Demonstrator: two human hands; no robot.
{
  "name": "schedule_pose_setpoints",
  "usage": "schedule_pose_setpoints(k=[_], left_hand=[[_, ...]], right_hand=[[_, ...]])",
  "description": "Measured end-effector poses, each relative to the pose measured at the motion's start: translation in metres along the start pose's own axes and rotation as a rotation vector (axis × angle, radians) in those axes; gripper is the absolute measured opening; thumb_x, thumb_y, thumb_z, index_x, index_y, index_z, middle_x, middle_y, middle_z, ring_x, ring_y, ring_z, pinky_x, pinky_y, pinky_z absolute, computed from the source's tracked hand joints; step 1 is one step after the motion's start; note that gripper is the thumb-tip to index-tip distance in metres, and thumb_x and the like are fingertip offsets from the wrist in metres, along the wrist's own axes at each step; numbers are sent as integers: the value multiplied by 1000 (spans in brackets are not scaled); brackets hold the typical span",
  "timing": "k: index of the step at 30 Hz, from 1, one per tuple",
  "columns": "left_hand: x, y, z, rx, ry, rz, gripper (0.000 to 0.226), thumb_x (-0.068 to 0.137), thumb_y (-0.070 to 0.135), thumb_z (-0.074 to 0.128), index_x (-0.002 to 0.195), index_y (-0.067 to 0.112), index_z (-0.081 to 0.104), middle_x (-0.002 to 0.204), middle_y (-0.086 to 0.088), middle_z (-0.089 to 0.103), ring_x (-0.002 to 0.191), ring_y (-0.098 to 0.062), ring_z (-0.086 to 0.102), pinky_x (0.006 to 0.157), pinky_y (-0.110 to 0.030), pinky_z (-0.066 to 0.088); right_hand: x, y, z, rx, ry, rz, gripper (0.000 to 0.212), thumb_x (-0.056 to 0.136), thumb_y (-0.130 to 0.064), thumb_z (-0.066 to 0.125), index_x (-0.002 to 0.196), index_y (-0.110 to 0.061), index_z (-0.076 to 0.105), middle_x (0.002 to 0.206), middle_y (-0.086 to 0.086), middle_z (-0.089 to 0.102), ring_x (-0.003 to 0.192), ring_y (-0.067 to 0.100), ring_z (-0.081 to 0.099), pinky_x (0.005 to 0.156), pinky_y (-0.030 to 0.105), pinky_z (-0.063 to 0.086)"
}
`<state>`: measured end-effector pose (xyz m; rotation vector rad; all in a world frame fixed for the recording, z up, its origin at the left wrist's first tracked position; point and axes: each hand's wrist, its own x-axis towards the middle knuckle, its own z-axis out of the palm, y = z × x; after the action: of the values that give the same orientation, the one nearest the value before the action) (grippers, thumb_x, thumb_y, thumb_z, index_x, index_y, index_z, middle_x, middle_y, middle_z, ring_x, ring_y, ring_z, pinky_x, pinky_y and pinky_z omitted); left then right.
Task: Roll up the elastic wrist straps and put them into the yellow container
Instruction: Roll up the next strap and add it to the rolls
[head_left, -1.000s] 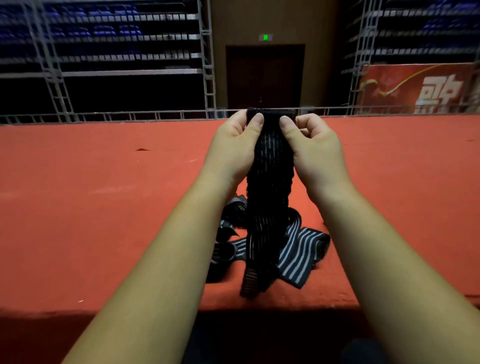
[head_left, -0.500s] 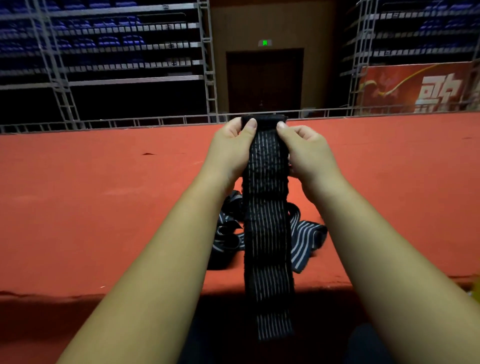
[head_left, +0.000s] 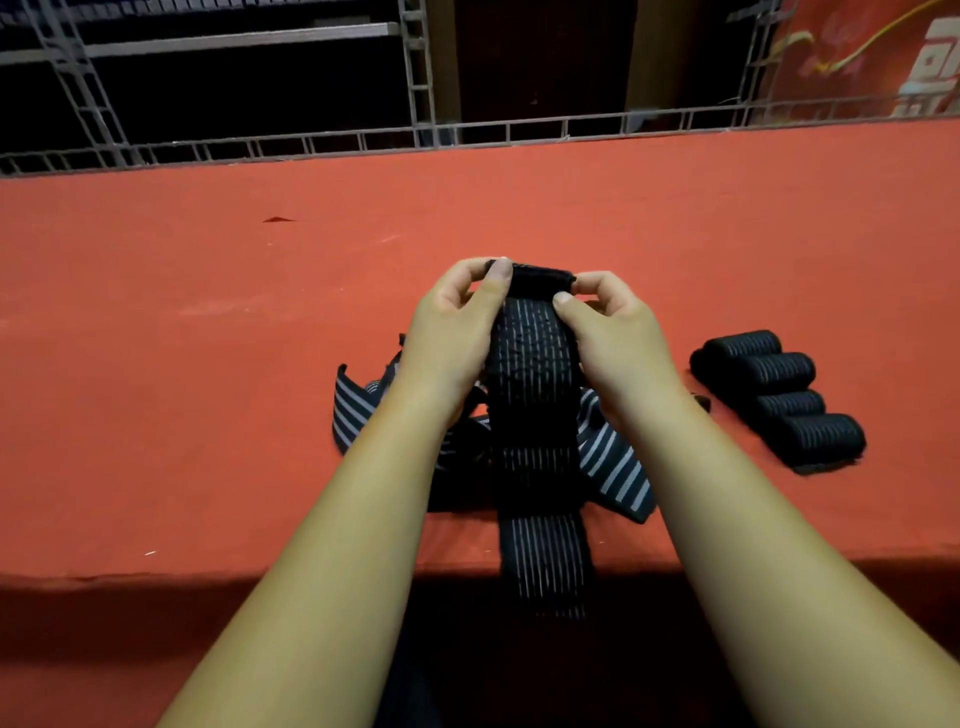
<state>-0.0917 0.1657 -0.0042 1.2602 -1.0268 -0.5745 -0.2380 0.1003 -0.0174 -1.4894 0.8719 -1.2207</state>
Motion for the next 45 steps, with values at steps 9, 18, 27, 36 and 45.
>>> schedule_pose_setpoints(k=[9,18,27,36,45], left_hand=[[26,-55,9,20,-33,14,17,107,26,65,102,25,81,95,-3,77,82,-11,67,76,-36,54],[37,-82,17,84,11,-48,22,102,19,62,102,29,82,87,9,77,72,-11,65,64,-35,50],[37,-84,18,-3,-9,-83,28,97,12,71,122,23,74,96,4,79,90,-18,78,82,-38,63],[33,-73,19,-35,-72,-71,25,100,13,67,108,32,81,91,-1,74,83,-23,68,77,-45,58],[34,-71,16,-5,-83,-62,31,93,3,64,95,28,82,81,3,70,72,-24,63,66,-40,48]], right_hand=[[24,59,3,67,49,124,16,94,-26,67,105,-34,77,85,-2,79,74,20,72,71,47,56],[42,73,6,266,-15,248,22,103,-31,65,102,-17,82,101,3,82,92,25,78,83,46,63],[38,82,0,25,-46,72,21,111,-27,58,116,-18,77,102,7,83,97,31,81,91,58,64],[34,74,0,149,-27,51,16,111,-18,59,108,-25,73,88,6,73,79,25,66,73,47,56],[35,72,1,29,-66,100,38,103,-57,59,110,-27,79,105,5,83,103,29,79,99,64,60]])
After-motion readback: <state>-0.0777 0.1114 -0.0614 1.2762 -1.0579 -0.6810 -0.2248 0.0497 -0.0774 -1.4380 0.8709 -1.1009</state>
